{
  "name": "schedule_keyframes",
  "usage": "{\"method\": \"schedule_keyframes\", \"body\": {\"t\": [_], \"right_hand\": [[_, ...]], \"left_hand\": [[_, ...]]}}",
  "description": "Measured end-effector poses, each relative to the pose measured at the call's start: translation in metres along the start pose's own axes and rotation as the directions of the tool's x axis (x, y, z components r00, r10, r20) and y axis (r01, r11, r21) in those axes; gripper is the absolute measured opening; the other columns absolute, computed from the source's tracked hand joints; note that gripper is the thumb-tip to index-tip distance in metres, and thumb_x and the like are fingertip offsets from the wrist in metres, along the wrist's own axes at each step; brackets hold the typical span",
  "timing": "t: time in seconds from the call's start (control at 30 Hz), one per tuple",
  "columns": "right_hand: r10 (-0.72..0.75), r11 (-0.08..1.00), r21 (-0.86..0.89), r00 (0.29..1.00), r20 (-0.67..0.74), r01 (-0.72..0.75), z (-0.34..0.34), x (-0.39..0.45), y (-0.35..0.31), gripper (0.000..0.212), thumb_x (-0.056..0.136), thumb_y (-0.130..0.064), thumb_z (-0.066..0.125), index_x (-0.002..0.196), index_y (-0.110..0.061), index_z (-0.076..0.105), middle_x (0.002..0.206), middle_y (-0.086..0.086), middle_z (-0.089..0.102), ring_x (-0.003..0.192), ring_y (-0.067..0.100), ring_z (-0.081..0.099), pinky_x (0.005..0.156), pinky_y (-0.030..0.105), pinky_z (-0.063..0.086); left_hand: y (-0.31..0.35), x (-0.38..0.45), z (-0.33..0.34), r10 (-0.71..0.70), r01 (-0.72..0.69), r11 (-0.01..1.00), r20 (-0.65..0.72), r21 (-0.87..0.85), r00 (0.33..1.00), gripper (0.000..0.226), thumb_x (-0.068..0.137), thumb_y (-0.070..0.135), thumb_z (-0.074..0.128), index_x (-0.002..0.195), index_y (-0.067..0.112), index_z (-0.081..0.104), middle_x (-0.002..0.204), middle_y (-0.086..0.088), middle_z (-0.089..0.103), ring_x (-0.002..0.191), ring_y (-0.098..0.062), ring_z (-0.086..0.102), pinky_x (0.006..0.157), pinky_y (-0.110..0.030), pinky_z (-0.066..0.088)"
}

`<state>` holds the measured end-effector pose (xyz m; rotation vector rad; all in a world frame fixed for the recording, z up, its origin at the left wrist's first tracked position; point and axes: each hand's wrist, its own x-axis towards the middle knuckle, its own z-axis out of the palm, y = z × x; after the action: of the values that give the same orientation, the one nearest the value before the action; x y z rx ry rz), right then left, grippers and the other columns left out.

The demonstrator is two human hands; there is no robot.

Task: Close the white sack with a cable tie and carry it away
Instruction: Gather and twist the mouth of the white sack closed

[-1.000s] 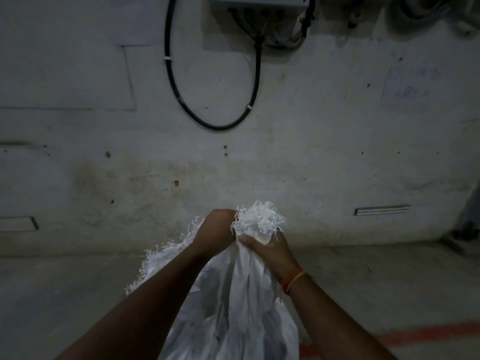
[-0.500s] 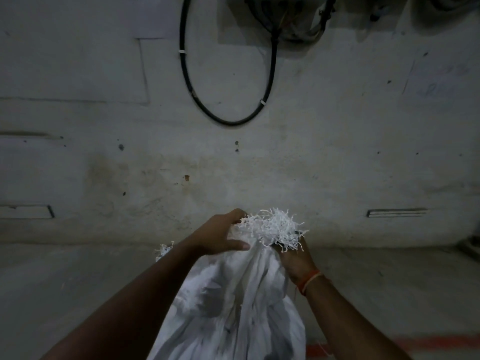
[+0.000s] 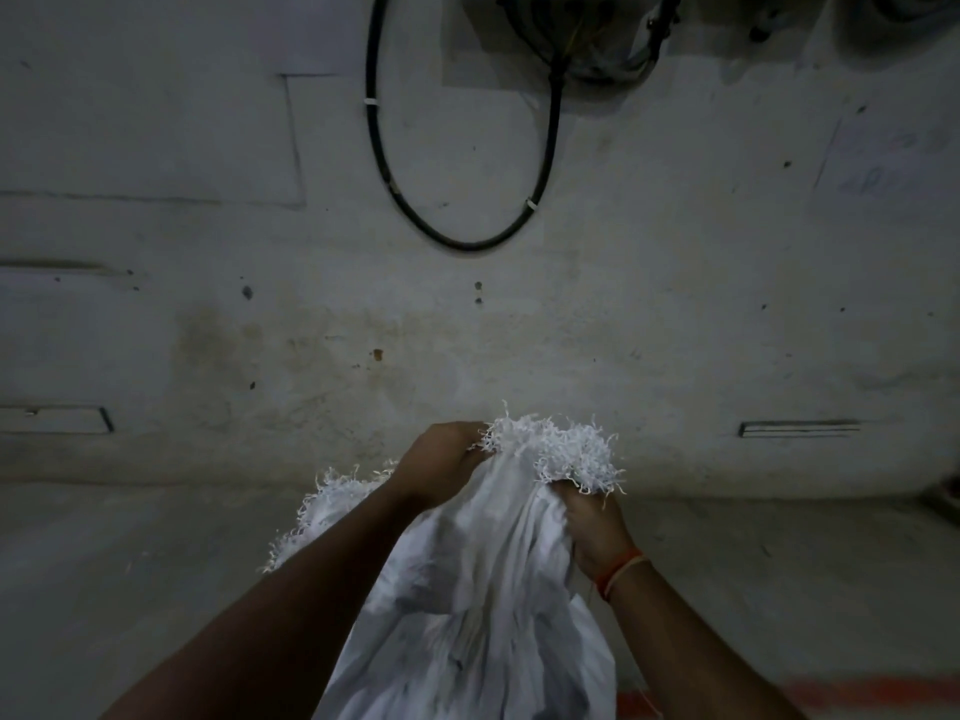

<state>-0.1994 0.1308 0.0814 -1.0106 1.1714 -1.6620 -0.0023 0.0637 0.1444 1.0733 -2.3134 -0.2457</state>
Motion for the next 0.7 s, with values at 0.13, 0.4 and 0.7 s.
{"method": "schedule_keyframes", "body": {"t": [0.13, 0.4, 0.7], "right_hand": [[0.004, 1.0, -0.001, 1.0, -0.005, -0.004, 0.009, 0.003, 0.001, 0.023, 0.083, -0.01, 0.069, 0.106, -0.011, 0.074, 0.1, -0.004, 0.077, 0.094, 0.009, 0.07, 0.09, 0.032, 0.052], [0.039, 0.997, 0.062, 0.997, -0.063, -0.035, -0.006, 0.011, 0.011, 0.037, 0.076, -0.014, 0.07, 0.108, 0.004, 0.07, 0.11, 0.021, 0.071, 0.108, 0.034, 0.066, 0.102, 0.048, 0.048], [0.057, 0.996, 0.079, 0.996, -0.074, -0.051, -0.01, 0.016, 0.02, 0.039, 0.073, -0.015, 0.07, 0.109, -0.002, 0.072, 0.116, 0.018, 0.072, 0.115, 0.034, 0.065, 0.107, 0.049, 0.046]], "left_hand": [[0.007, 0.0, 0.003, -0.124, 0.119, 0.991, -0.081, -0.064, 0.989, 0.025, 0.1, 0.025, 0.053, 0.121, 0.014, 0.046, 0.092, -0.011, 0.071, 0.08, -0.03, 0.066, 0.07, -0.036, 0.05], [-0.027, -0.021, 0.001, -0.027, 0.029, 1.0, -0.15, 0.01, 0.988, 0.026, 0.099, 0.015, 0.05, 0.118, 0.021, 0.066, 0.122, 0.001, 0.066, 0.109, -0.016, 0.063, 0.089, -0.028, 0.05], [-0.031, -0.044, 0.012, 0.073, -0.084, 0.995, -0.165, -0.059, 0.984, 0.065, 0.074, 0.058, 0.078, 0.121, 0.026, 0.047, 0.143, 0.005, 0.039, 0.121, -0.009, 0.048, 0.095, -0.029, 0.052]]}}
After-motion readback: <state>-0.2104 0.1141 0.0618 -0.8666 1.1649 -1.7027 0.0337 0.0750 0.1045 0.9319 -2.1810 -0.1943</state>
